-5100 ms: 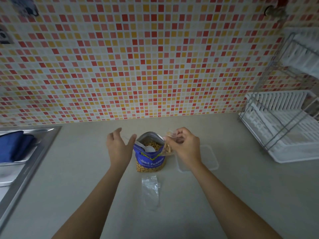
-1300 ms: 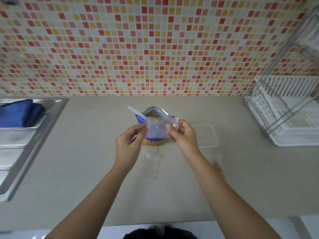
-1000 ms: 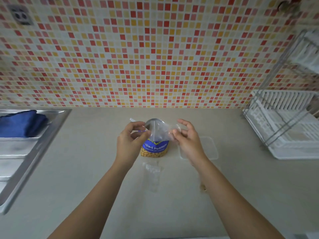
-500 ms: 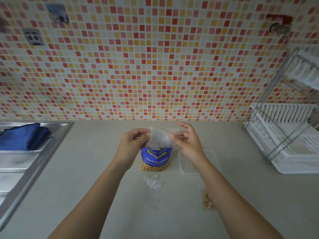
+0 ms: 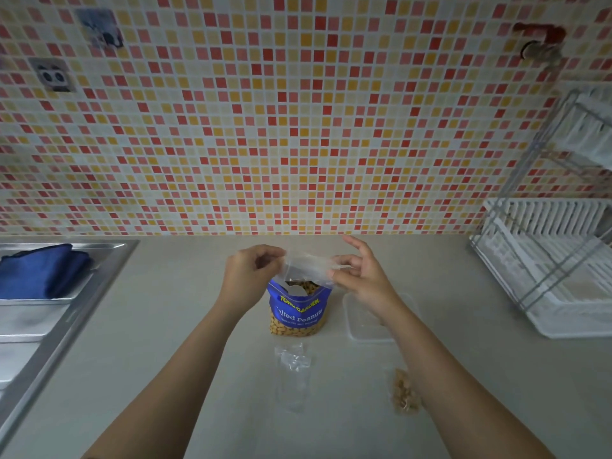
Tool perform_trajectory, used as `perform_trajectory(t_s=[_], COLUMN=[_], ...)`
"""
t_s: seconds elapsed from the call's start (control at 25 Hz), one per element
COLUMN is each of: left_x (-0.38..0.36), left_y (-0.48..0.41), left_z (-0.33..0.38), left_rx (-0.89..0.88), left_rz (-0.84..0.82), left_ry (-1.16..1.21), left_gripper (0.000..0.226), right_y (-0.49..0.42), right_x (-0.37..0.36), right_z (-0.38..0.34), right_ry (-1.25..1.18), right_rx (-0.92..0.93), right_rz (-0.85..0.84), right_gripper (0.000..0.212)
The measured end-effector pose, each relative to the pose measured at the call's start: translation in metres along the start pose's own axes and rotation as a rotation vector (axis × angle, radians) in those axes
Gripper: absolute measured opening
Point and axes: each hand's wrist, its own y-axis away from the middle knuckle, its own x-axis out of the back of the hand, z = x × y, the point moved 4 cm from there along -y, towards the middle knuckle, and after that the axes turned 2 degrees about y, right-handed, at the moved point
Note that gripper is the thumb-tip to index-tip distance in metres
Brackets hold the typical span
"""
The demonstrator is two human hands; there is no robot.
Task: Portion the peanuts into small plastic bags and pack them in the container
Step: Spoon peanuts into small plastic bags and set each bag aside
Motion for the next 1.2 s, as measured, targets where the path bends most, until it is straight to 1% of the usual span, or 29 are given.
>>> perform_trajectory(t_s=[0.04,0.12,0.2,0.28,0.36,0.4,0.48,0.6,0.68,0.76,0.84,0.88,0.92,0.96,1.0,1.04,1.08,1.12,1.16,1.2], left_x=[-0.001,-0.003,-0.004,-0.006,-0.007,-0.009,-0.015,-0.018,-0.027,-0.028,-0.026,-0.022,-0.016,-0.01,-0.006,-0.004,-0.004,-0.005,-0.006,-0.008], left_y=[-0.001,-0.004,-0.006,-0.007,-0.005,-0.005,-0.005,0.0,-0.016,-0.011,-0.013,-0.017,-0.024,-0.032,-0.039,-0.044,-0.047,-0.047,-0.047,-0.047], left_z=[-0.001,-0.002,0.0,0.001,0.005,0.005,0.008,0.009,-0.011,-0.015,-0.012,-0.01,-0.01,-0.012,-0.018,-0.025,-0.034,-0.042,-0.048,-0.049], left_rx=[0.006,0.032,0.072,0.073,0.073,0.074,0.073,0.063,0.162,0.197,0.153,0.09,0.018,-0.039,-0.047,0.013,0.112,0.204,0.255,0.245], left_rz=[0.003,0.002,-0.005,-0.02,-0.042,-0.052,-0.075,-0.098,-0.113,-0.116,-0.099,-0.059,-0.002,0.035,0.019,-0.054,-0.144,-0.204,-0.221,-0.204], left_ry=[-0.006,0.025,0.104,0.157,0.202,0.222,0.254,0.317,0.305,0.307,0.268,0.168,-0.025,-0.275,-0.513,-0.679,-0.742,-0.719,-0.649,-0.569], left_gripper=[0.019,0.027,0.037,0.043,0.045,0.046,0.046,0.045,0.042,0.038,0.03,0.028,0.03,0.035,0.042,0.047,0.05,0.047,0.039,0.03], right_y=[-0.002,-0.005,-0.004,-0.001,0.001,0.0,-0.003,-0.001,-0.023,-0.017,-0.018,-0.019,-0.019,-0.02,-0.021,-0.022,-0.022,-0.022,-0.022,-0.023], right_x=[-0.001,0.001,0.003,-0.005,-0.018,-0.022,-0.026,-0.026,-0.029,-0.03,-0.027,-0.024,-0.021,-0.017,-0.015,-0.014,-0.014,-0.015,-0.016,-0.017], right_z=[-0.001,-0.006,-0.018,-0.03,-0.035,-0.036,-0.035,-0.033,-0.016,-0.013,-0.01,-0.009,-0.007,-0.004,-0.001,0.003,0.005,0.008,0.01,0.011], right_ry=[0.009,0.096,0.28,0.518,0.745,0.834,0.911,0.888,0.797,0.715,0.645,0.609,0.578,0.552,0.53,0.513,0.501,0.494,0.487,0.48], right_rx=[-0.004,0.052,0.207,0.368,0.442,0.459,0.478,0.518,0.469,0.476,0.458,0.437,0.408,0.379,0.356,0.347,0.338,0.331,0.323,0.32], right_rz=[0.01,0.101,0.168,0.081,-0.038,-0.056,-0.033,0.038,-0.003,-0.005,0.008,0.017,0.024,0.03,0.035,0.04,0.042,0.04,0.036,0.036], right_gripper=[0.064,0.059,0.057,0.061,0.073,0.078,0.083,0.073,0.063,0.054,0.05,0.051,0.053,0.055,0.057,0.058,0.058,0.059,0.059,0.059])
